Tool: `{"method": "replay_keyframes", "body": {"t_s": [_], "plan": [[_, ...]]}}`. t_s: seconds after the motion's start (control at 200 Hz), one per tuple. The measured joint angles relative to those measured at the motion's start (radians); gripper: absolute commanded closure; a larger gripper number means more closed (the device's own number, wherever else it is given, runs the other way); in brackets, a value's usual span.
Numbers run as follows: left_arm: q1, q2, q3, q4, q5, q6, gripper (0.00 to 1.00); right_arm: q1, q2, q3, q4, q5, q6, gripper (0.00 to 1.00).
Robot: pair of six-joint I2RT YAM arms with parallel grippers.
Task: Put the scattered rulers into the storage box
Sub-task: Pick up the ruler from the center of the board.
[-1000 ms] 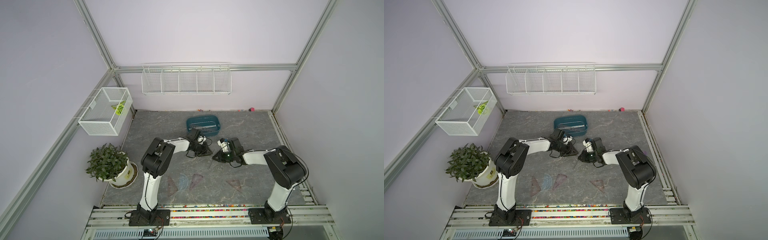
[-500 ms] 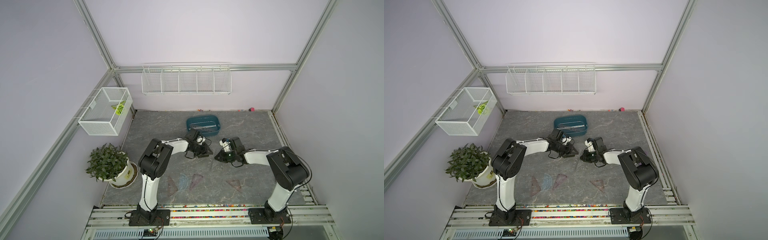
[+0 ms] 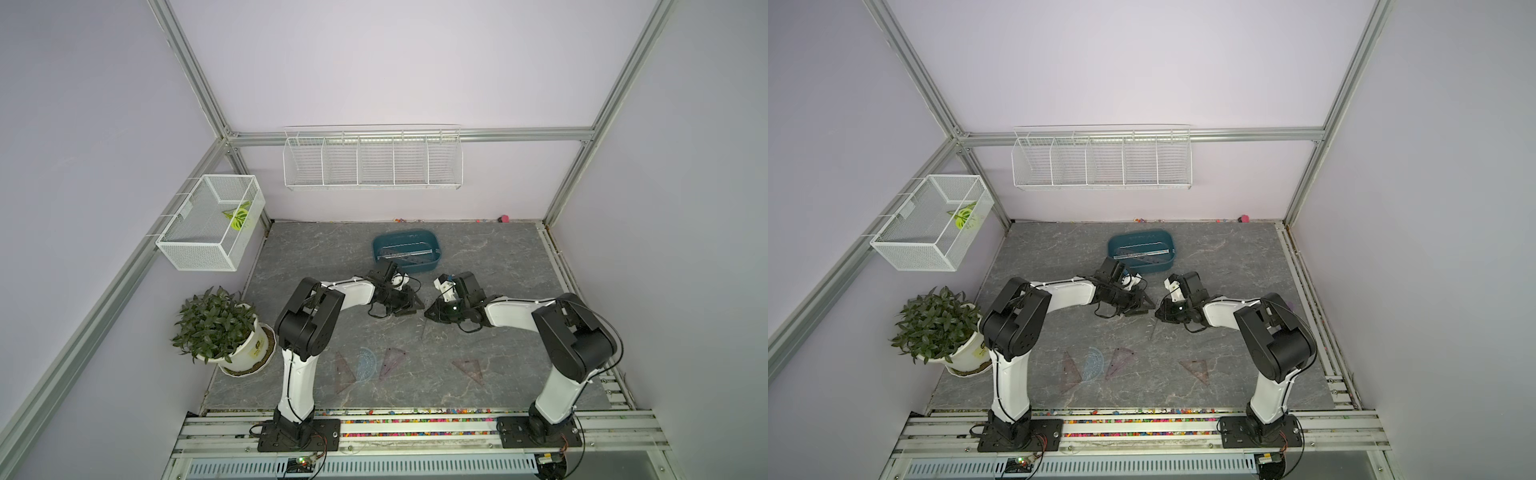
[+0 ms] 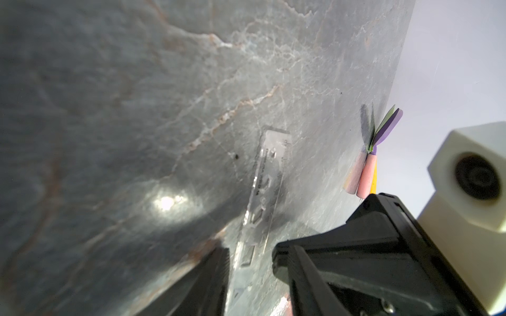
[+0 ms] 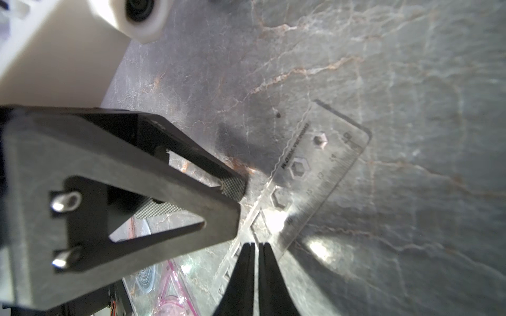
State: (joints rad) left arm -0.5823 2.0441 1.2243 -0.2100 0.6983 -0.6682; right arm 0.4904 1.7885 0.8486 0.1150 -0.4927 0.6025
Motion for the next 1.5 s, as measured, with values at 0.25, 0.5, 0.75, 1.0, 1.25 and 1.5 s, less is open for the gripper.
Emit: {"method": "replay_keyframes", "body": {"t_s": [0.25, 0.5, 0.75, 1.0, 1.25, 1.5], "plan": [[0.002, 0.003, 0.001, 0.0, 0.014, 0.0, 0.54, -0.002, 0.051, -0.019, 0.096, -0.018, 0.005, 0.9], [0.011, 0.023, 0.01, 0.0, 0.053, 0.001, 0.63, -0.013, 0.058, -0.043, 0.157, -0.041, 0.006, 0.9], [0.011, 0.03, 0.013, -0.005, 0.05, 0.013, 0.75, -0.022, 0.077, -0.042, 0.195, -0.063, 0.007, 0.9], [0.009, 0.031, 0.011, -0.008, 0.039, 0.017, 0.82, -0.022, 0.093, -0.042, 0.238, -0.074, 0.015, 0.9], [-0.007, 0.041, 0.025, -0.023, 0.024, 0.028, 0.98, -0.028, 0.095, -0.046, 0.254, -0.074, 0.027, 0.9], [-0.01, 0.041, 0.028, -0.027, 0.02, 0.027, 1.0, -0.032, 0.092, -0.055, 0.266, -0.074, 0.038, 0.88]]}}
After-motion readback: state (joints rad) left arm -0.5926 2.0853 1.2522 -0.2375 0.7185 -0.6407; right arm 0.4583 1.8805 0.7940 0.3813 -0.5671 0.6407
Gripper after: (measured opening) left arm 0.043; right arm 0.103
